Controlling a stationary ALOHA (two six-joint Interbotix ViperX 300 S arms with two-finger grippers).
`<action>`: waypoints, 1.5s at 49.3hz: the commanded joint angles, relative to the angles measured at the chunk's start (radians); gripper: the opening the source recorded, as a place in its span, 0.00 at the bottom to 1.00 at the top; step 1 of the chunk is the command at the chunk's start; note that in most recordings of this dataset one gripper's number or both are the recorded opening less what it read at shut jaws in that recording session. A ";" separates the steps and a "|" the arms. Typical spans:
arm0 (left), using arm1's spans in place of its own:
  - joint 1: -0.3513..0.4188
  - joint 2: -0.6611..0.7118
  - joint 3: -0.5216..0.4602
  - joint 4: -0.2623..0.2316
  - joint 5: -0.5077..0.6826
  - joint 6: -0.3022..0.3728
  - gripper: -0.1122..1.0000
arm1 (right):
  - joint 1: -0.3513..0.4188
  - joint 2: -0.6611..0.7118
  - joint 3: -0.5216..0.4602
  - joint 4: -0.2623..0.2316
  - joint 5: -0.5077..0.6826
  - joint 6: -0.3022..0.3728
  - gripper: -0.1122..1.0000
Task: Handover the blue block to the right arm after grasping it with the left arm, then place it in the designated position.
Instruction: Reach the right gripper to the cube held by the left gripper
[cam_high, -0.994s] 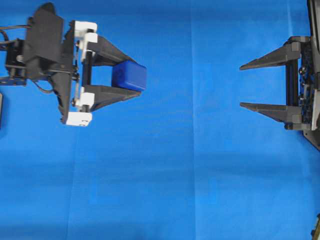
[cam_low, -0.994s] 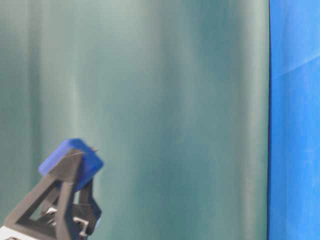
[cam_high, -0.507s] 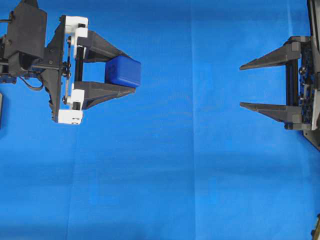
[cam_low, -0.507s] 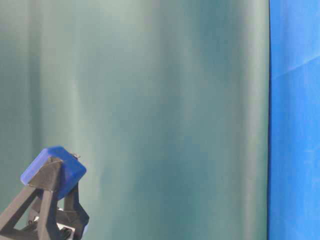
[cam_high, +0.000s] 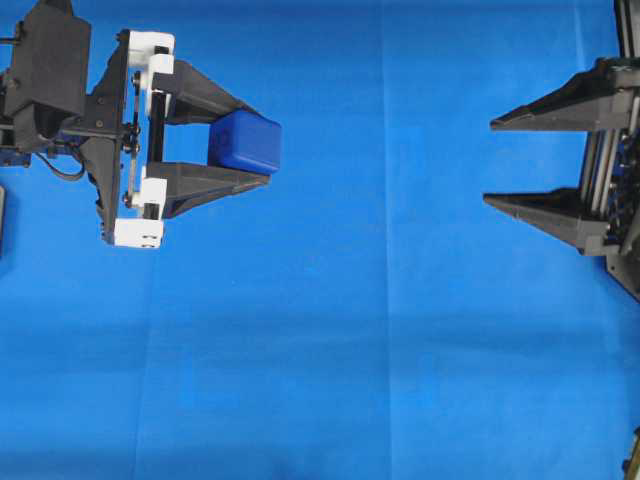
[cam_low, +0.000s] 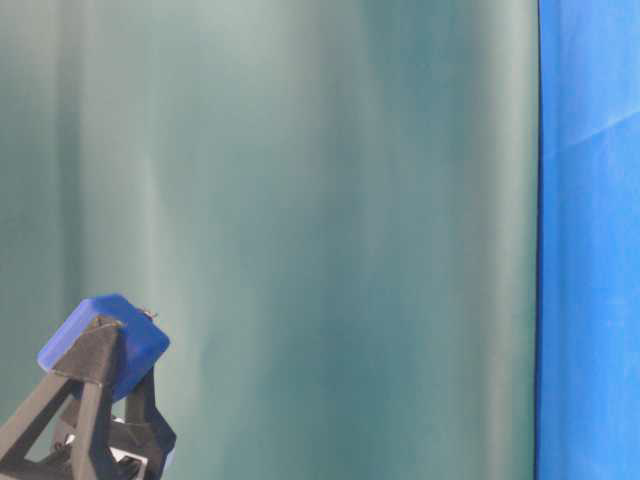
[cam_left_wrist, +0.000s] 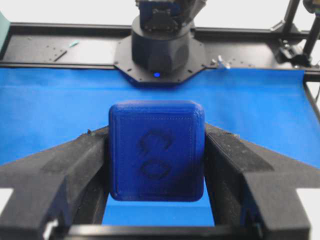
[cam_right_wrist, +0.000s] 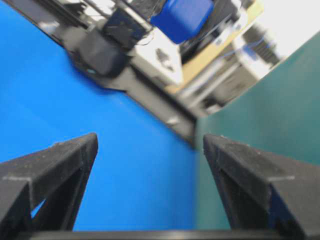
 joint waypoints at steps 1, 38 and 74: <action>-0.002 -0.041 -0.008 -0.002 -0.012 0.000 0.51 | -0.002 -0.002 -0.032 -0.055 -0.002 -0.058 0.95; -0.002 -0.041 -0.005 -0.005 -0.017 -0.003 0.51 | 0.008 0.015 -0.029 -0.407 0.107 -0.296 0.94; -0.003 -0.041 -0.003 -0.006 -0.017 -0.003 0.51 | 0.009 0.002 -0.031 -0.407 0.057 -0.295 0.93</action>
